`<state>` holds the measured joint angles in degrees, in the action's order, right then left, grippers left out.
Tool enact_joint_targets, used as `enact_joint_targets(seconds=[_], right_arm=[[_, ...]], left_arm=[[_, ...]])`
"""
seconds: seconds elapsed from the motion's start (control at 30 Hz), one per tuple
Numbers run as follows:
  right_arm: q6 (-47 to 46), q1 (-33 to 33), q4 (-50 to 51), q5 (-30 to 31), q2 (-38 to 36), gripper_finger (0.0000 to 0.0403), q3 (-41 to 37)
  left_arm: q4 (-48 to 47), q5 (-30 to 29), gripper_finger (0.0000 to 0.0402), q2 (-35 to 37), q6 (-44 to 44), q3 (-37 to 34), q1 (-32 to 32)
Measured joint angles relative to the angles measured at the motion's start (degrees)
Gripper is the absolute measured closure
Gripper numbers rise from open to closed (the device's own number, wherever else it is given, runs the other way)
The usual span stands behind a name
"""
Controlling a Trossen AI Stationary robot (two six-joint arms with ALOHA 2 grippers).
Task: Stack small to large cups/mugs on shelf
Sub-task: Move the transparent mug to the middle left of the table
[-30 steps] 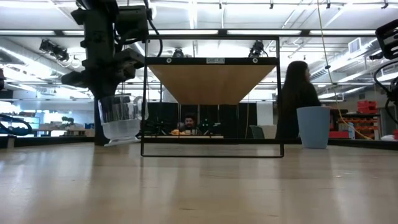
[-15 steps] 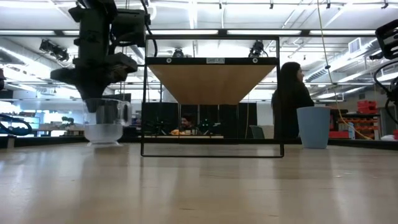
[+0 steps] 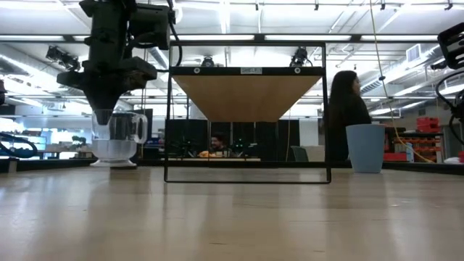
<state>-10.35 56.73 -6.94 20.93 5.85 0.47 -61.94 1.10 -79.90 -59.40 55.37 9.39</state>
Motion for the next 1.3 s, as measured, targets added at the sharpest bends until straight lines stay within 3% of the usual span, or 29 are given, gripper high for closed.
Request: enact_joint_targets(seconds=[0.47, 1.3], right_arm=[[0.4, 0.0, 0.0, 0.0, 0.0, 0.0321, 0.0], [0.4, 0.0, 0.0, 0.0, 0.0, 0.0321, 0.0]], left_arm=[[1.6, 0.0, 0.0389, 0.0, 0.0, -3.6, -0.6], [2.2, 1.7, 0.0313, 1.3, -0.7, -2.5, -0.6]])
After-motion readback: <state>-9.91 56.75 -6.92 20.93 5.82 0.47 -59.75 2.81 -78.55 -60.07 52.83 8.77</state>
